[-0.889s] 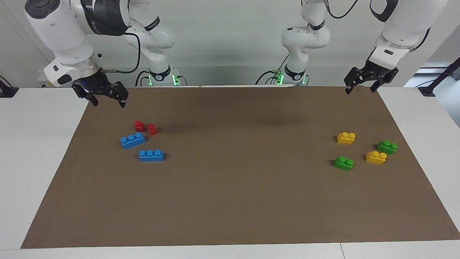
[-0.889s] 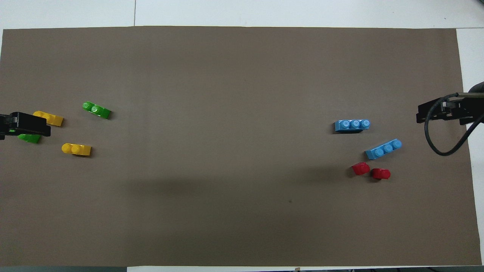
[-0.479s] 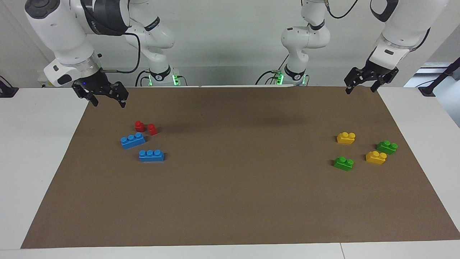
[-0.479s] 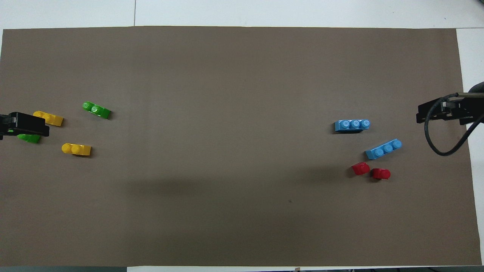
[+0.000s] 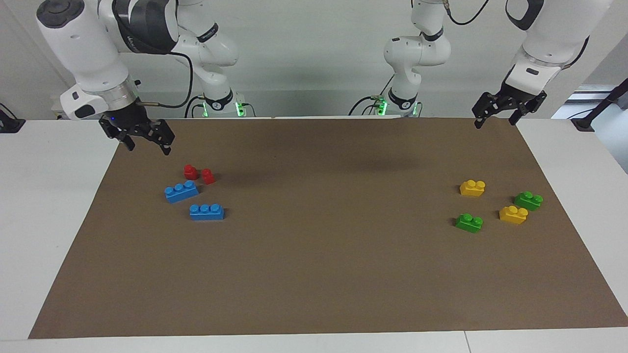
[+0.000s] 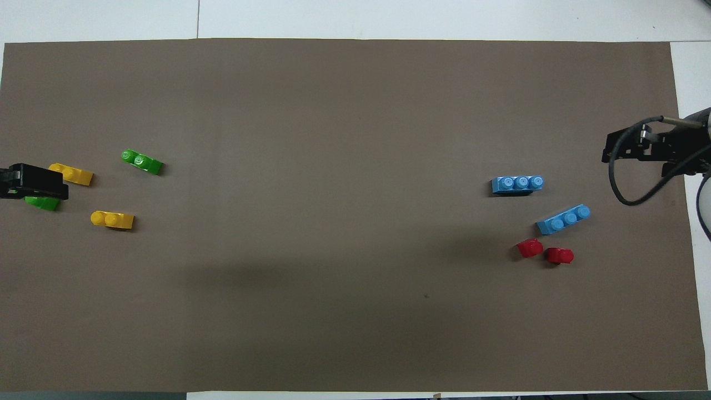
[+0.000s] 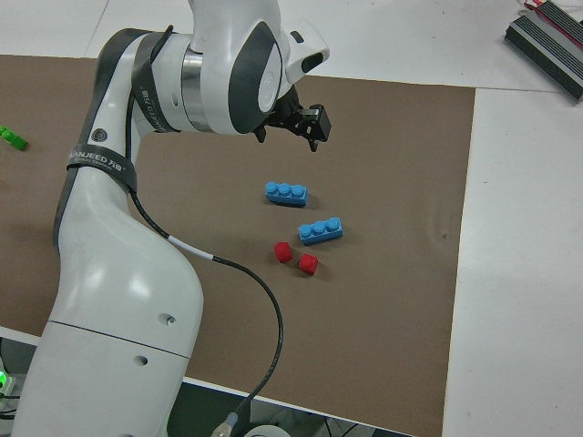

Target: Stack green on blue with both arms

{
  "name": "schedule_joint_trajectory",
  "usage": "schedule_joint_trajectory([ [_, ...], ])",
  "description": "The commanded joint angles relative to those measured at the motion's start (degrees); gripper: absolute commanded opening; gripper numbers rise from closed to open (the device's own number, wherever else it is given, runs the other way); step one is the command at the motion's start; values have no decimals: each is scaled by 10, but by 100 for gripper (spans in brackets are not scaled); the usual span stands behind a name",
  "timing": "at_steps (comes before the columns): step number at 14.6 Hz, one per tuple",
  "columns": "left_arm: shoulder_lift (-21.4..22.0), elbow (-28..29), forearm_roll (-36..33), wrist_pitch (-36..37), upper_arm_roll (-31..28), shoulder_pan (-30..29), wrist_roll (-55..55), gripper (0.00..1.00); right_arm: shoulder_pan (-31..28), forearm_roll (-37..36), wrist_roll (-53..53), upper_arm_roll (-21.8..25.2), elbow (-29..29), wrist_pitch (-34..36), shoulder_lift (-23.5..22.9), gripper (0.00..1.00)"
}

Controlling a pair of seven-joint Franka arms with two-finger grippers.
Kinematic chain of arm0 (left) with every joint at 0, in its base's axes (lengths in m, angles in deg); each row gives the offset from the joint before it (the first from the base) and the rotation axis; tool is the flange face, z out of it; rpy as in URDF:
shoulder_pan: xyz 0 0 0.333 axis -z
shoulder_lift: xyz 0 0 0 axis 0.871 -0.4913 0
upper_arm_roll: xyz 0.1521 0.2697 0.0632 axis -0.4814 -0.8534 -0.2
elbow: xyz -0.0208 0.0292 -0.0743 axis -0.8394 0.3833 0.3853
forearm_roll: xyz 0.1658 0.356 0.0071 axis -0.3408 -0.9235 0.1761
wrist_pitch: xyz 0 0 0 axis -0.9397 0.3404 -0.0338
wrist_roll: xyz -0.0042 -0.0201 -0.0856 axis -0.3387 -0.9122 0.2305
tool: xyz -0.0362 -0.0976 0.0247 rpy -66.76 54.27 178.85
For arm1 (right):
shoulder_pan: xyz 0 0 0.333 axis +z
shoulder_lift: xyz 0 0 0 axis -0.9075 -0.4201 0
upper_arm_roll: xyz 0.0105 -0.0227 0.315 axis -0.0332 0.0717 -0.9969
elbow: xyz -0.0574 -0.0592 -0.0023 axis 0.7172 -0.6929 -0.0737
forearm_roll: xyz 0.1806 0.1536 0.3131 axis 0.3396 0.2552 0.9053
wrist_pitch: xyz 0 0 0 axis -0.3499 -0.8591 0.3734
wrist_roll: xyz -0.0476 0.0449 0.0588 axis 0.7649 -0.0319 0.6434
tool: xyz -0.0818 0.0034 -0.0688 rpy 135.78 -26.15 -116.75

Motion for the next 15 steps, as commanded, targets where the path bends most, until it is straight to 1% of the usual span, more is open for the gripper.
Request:
schedule_joint_trajectory([
  [1, 28, 52, -9, -43, 1, -1, -79, 100, -2, 31, -196, -4, 4, -40, -33, 99],
  [2, 28, 63, -9, -55, 1, -3, -94, 100, -3, 46, -277, -4, 3, -50, -46, 98],
  [4, 20, 75, -9, -80, -1, -6, -127, 100, -12, 127, -438, -3, 3, -55, -63, 98],
  [5, 12, 82, -5, -98, -2, -9, -157, 100, -13, 144, -500, -2, 4, -57, -70, 98],
  [7, -2, 90, -1, -129, -1, -20, -209, 100, -27, 151, -527, 0, 10, -56, -89, 97],
  [9, -30, 91, 20, -164, -2, -25, -274, 100, -46, 190, -528, 2, 25, -66, -105, 97],
  [11, -70, 89, 36, -207, -2, -30, -346, 100, -62, 202, -529, 2, 58, -92, -105, 97],
  [13, -102, 87, 61, -241, -3, -39, -371, 100, -64, 211, -528, 3, 90, -115, -102, 97],
  [15, -131, 86, 70, -270, -3, -45, -390, 100, -63, 214, -527, 2, 118, -150, -99, 97],
])
